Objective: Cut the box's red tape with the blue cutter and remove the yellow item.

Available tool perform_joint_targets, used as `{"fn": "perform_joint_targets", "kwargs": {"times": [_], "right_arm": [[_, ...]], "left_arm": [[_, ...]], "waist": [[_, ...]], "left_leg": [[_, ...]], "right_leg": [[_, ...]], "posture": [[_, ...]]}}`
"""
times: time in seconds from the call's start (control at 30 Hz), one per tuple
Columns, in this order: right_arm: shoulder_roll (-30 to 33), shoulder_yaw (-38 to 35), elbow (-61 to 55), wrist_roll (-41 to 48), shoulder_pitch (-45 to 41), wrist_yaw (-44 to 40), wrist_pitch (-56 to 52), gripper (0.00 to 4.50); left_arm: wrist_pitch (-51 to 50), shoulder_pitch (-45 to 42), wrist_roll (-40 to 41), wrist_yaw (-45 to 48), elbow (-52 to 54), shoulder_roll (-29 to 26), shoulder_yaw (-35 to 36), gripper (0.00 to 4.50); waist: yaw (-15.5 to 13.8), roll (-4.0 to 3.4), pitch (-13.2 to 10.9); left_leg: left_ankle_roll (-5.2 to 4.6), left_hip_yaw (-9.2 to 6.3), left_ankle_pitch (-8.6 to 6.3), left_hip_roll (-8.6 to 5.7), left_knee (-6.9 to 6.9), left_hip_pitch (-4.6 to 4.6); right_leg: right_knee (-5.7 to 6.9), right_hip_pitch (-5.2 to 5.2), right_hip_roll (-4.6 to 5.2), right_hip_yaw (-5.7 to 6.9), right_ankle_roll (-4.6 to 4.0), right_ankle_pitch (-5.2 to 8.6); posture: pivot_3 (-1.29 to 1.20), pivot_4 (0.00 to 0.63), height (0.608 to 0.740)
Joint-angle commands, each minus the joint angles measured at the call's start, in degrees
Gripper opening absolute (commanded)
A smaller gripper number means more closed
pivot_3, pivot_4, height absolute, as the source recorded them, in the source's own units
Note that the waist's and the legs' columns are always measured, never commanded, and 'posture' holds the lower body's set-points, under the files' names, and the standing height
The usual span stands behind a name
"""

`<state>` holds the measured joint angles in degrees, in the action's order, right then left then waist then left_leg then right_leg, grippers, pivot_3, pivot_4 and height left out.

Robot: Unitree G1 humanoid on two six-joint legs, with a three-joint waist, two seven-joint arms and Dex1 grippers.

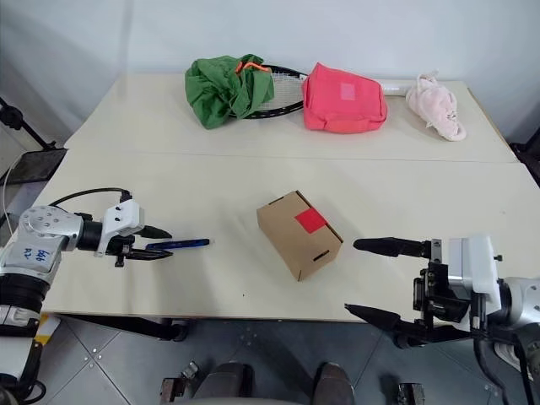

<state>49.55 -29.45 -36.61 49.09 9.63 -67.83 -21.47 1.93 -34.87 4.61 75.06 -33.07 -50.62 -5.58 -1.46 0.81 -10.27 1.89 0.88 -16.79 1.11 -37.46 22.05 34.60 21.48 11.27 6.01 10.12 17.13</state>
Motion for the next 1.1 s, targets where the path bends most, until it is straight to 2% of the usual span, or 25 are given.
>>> {"fn": "perform_joint_targets", "kwargs": {"times": [0.03,0.17,0.3,0.4,0.5,0.57,0.7,0.87,1.0,1.1], "right_arm": [[1.27,-1.78,-1.04,0.74,-0.01,-0.61,0.43,4.5],[1.17,-1.8,-0.61,0.75,0.21,-0.33,0.33,4.5],[0.87,-2.25,0.33,0.18,0.97,-0.03,0.38,4.5],[1.16,-4.06,0.59,0.32,2.79,0.97,-0.89,4.5],[1.75,-7.01,-0.14,-0.73,6.14,3.19,-3.33,4.5],[1.88,-8.63,-0.83,-0.27,8.19,3.71,-4.66,4.5],[1.25,-11.87,-1.98,-1.17,15.25,3.64,-7.3,4.5],[0.68,-14.1,-2.68,-3.88,22.63,2.59,-7.93,4.5],[0.25,-11.98,-3.58,-7.38,25.05,3.41,-6.61,3.33],[0.67,-9.78,-5.71,-8.53,24.34,5.47,-7.3,2.31]], "left_arm": [[-1.09,0.96,-3.32,-1.54,-1.32,0.16,-1.75,0.78],[-1.88,1.08,-2.91,-2.44,-0.03,1.08,-1.53,0.78],[-6.04,1.54,-0.6,-1.67,6.46,1.7,-0.83,0.78],[-12.52,2.59,0.87,1.05,19.35,0.74,-2.64,0.78],[-24.47,3.56,4.72,2.16,35.16,1.58,-5.32,0.78],[-29.68,4.0,5.65,1.51,41.76,2.03,-6.71,0.78],[-40.46,4.07,4.49,-3.74,52.71,6.29,-13.41,0.78],[-49.02,4.33,5.22,-8.6,58.76,10.73,-18.48,0.78],[-56.87,1.1,1.78,-15.72,58.43,15.48,-24.48,0.75],[-58.89,-0.25,2.05,-16.65,58.72,17.2,-27.92,0.75]], "waist": [[0.01,-0.08,0.05],[-0.1,-0.15,0.09],[-0.34,-0.14,0.08],[-0.54,-0.09,0.05],[-0.64,-0.01,0.0],[-0.65,0.0,0.0],[-0.65,-0.02,0.0],[-0.28,0.03,-0.03],[-0.4,0.03,-0.03],[-0.53,0.04,-0.04]], "left_leg": [[0.0,0.0,0.0,0.0,0.0,0.0],[0.0,0.0,0.0,0.0,-0.01,0.0],[-0.02,0.0,-0.01,-0.01,-0.08,0.03],[-0.07,-0.01,-0.05,-0.02,-0.17,0.1],[-0.06,-0.02,-0.1,-0.01,-0.2,0.18],[-0.06,-0.03,-0.17,0.0,-0.28,0.2],[-0.06,-0.02,-0.17,0.01,-0.27,0.18],[-0.1,0.0,-0.19,0.01,-0.34,0.21],[-0.14,-0.01,-0.21,0.0,-0.39,0.21],[-0.15,-0.02,-0.22,-0.01,-0.44,0.24]], "right_leg": [[0.0,0.0,0.0,0.0,0.0,0.0],[0.0,-0.01,0.0,0.0,0.0,0.0],[0.0,-0.03,0.02,0.0,0.0,0.0],[0.0,-0.02,0.03,0.0,0.01,0.0],[-0.02,0.01,0.02,0.0,0.0,0.0],[-0.02,0.01,0.02,0.0,0.01,0.0],[-0.04,0.0,0.0,0.0,0.01,0.0],[-0.12,-0.02,0.0,-0.03,0.0,0.0],[-0.17,-0.06,0.01,-0.04,0.0,0.0],[-0.18,-0.06,0.01,-0.04,0.0,0.0]], "posture": [[0.0,0.15,0.74],[0.0,0.15,0.74],[0.0,0.15,0.74],[0.0,0.15,0.74],[0.0,0.15,0.74],[0.0,0.15,0.74],[0.0,0.15,0.74],[0.0,0.15,0.74],[0.0,0.15,0.74],[0.0,0.15,0.74]]}}
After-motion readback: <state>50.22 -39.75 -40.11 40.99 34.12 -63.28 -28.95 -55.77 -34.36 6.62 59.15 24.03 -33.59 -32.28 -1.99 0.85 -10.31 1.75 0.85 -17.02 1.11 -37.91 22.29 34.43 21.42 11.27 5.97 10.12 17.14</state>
